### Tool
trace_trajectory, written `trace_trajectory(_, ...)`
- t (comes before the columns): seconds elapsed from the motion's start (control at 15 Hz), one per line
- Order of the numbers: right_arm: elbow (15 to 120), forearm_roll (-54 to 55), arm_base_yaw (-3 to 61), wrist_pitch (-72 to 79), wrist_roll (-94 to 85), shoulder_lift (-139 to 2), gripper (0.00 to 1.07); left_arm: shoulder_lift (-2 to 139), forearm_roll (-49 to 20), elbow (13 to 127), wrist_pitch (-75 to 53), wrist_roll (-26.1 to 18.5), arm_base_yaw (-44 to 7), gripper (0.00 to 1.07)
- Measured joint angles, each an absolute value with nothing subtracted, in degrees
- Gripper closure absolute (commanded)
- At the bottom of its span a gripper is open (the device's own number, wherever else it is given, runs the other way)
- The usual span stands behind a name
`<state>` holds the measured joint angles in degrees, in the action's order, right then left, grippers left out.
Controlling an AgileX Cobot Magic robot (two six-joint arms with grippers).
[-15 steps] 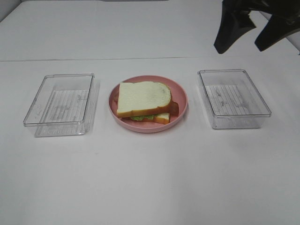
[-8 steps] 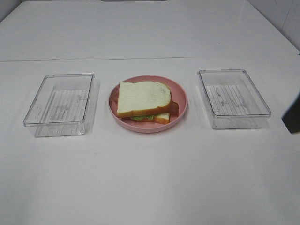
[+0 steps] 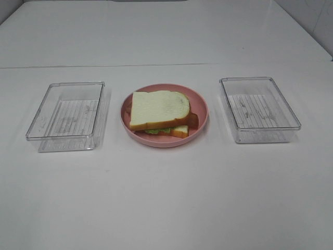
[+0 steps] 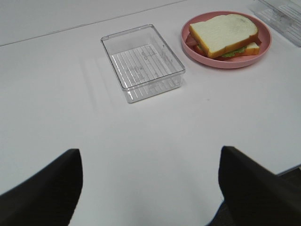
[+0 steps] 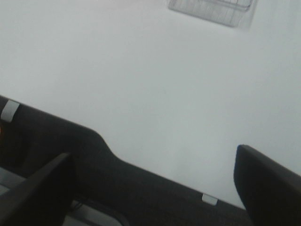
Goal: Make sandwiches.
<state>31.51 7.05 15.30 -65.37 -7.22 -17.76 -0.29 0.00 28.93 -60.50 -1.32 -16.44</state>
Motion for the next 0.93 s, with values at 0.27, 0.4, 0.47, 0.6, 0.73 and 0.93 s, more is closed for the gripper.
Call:
trace_trajectory(0.27, 29.28, 7.05, 15.3, -62.05, -9.17, -5.79, 0.22, -0.29, -0.34, 28.93, -60.5, -1.49, -16.44, 0.31)
trace_trajectory(0.4, 29.16, 7.05, 15.3, -61.82, -9.28, -4.98, 0.22, -0.29, -0.4, 28.93, -60.5, -1.49, -16.44, 0.31)
trace_trajectory(0.47, 29.11, 7.05, 15.3, -61.76, -9.28, -4.98, 0.22, -0.29, -0.4, 28.93, -60.5, -1.49, -16.44, 0.31)
trace_trajectory(0.6, 29.11, 7.05, 15.3, -61.65, -9.28, -4.98, 0.22, -0.29, -0.4, 28.93, -60.5, -1.49, -16.44, 0.31)
trace_trajectory(0.73, 29.11, 7.05, 15.3, -61.65, -9.28, -4.98, 0.22, -0.29, -0.4, 28.93, -60.5, -1.49, -16.44, 0.31)
trace_trajectory(0.93, 29.11, 7.05, 15.3, -61.65, -9.28, -4.98, 0.22, -0.29, -0.46, 28.93, -60.5, -1.49, -16.44, 0.31)
